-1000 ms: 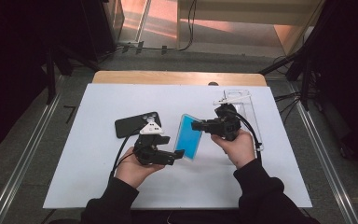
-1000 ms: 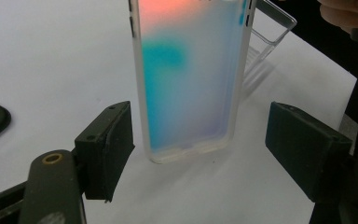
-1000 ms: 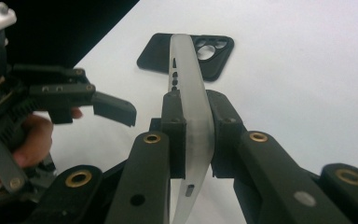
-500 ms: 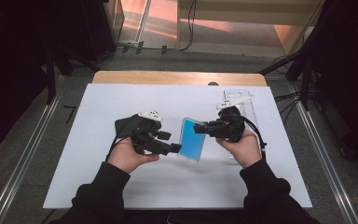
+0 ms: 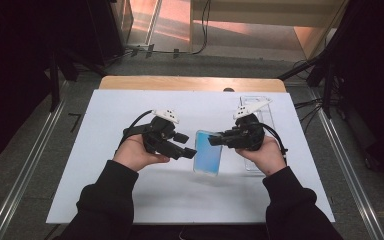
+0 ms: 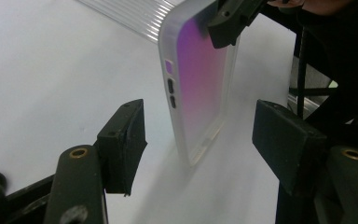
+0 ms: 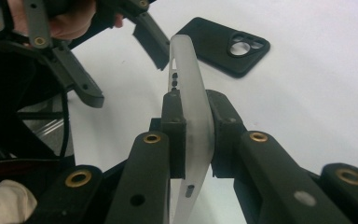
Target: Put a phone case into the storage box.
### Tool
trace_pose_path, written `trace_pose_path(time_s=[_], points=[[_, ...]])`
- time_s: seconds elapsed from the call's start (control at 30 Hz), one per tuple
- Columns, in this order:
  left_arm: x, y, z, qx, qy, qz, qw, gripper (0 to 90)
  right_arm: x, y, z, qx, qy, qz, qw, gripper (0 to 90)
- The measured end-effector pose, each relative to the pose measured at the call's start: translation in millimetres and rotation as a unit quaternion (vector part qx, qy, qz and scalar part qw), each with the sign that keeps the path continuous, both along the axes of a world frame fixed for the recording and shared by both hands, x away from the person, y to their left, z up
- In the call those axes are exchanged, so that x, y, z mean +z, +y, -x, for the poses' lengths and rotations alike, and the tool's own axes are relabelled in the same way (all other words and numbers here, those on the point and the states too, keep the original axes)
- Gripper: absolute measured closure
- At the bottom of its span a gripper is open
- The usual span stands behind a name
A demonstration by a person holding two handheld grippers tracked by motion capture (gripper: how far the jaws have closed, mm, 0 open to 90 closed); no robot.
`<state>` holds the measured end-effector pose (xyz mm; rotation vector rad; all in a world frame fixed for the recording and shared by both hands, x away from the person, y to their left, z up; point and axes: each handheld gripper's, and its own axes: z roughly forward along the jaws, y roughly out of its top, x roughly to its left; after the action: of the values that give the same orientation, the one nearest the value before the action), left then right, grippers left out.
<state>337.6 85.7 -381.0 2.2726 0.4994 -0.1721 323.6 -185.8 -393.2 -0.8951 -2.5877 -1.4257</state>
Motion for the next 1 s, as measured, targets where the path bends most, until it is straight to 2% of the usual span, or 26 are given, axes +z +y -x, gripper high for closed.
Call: trace_pose_path(time_s=[0.03,0.13,0.23,0.3,0.43,0.5,0.57,0.6,0.67,0.73,0.77,0.8,0.83,0.87,0.9,0.97,1.0], points=[[-0.1,-0.3,-0.6,-0.005,-0.001,0.004,1.0000,34.4,0.0,0.0,0.0,0.000,0.000,0.000,1.0000,77.0],[-0.8,0.8,-3.6,-0.019,0.006,0.014,0.9997,34.4,1.2,0.7,0.5,0.025,-0.012,0.007,0.9996,77.0],[-1.0,2.0,-5.4,-0.022,0.002,0.020,0.9996,34.4,2.0,1.3,0.6,0.038,-0.016,0.010,0.9991,77.0],[-1.2,2.7,-5.9,-0.025,0.001,0.029,0.9993,34.9,3.5,2.5,2.5,0.059,-0.024,0.008,0.9979,77.0],[-1.8,1.2,-4.0,-0.039,0.001,0.031,0.9988,36.0,4.4,5.4,4.9,0.080,-0.032,0.006,0.9963,77.0],[-2.4,-0.2,-2.9,-0.047,0.001,0.029,0.9985,37.9,4.4,9.5,7.9,0.098,-0.045,0.011,0.9941,76.9],[-2.8,-1.2,-2.2,-0.051,0.004,0.027,0.9983,38.5,4.1,10.3,8.2,0.104,-0.047,0.012,0.9934,76.9],[-3.0,-1.6,-1.4,-0.054,0.009,0.024,0.9982,43.5,4.0,11.0,8.7,0.106,-0.051,0.013,0.9930,76.9],[-2.9,-1.0,-0.8,-0.057,-0.003,0.021,0.9981,45.5,3.9,11.9,9.4,0.111,-0.052,0.013,0.9923,76.9],[-3.6,-0.7,-1.5,-0.059,0.003,0.021,0.9980,50.0,3.8,12.7,10.1,0.115,-0.051,0.014,0.9919,76.9],[-3.7,-0.6,-1.2,-0.062,0.006,0.021,0.9978,55.3,3.1,14.0,9.9,0.120,-0.050,0.015,0.9914,76.9],[-4.0,-0.6,-0.2,-0.066,0.002,0.020,0.9976,55.3,3.1,14.0,9.9,0.120,-0.050,0.015,0.9914,76.9],[-4.3,-0.8,0.9,-0.069,0.000,0.021,0.9974,63.9,2.3,15.4,10.0,0.125,-0.047,0.016,0.9909,76.9],[-4.2,-1.0,1.6,-0.075,-0.001,0.019,0.9970,63.9,2.3,15.4,10.0,0.125,-0.047,0.016,0.9909,76.9],[-4.1,-1.0,2.6,-0.080,0.000,0.021,0.9966,72.1,1.9,16.1,10.1,0.127,-0.045,0.017,0.9907,76.9],[-4.2,-1.7,3.1,-0.084,0.007,0.022,0.9962,79.8,1.4,17.6,10.3,0.132,-0.042,0.018,0.9902,76.9],[-4.6,-1.9,2.8,-0.082,0.020,0.021,0.9962,80.1,1.1,17.8,10.1,0.132,-0.040,0.018,0.9903,76.9]])
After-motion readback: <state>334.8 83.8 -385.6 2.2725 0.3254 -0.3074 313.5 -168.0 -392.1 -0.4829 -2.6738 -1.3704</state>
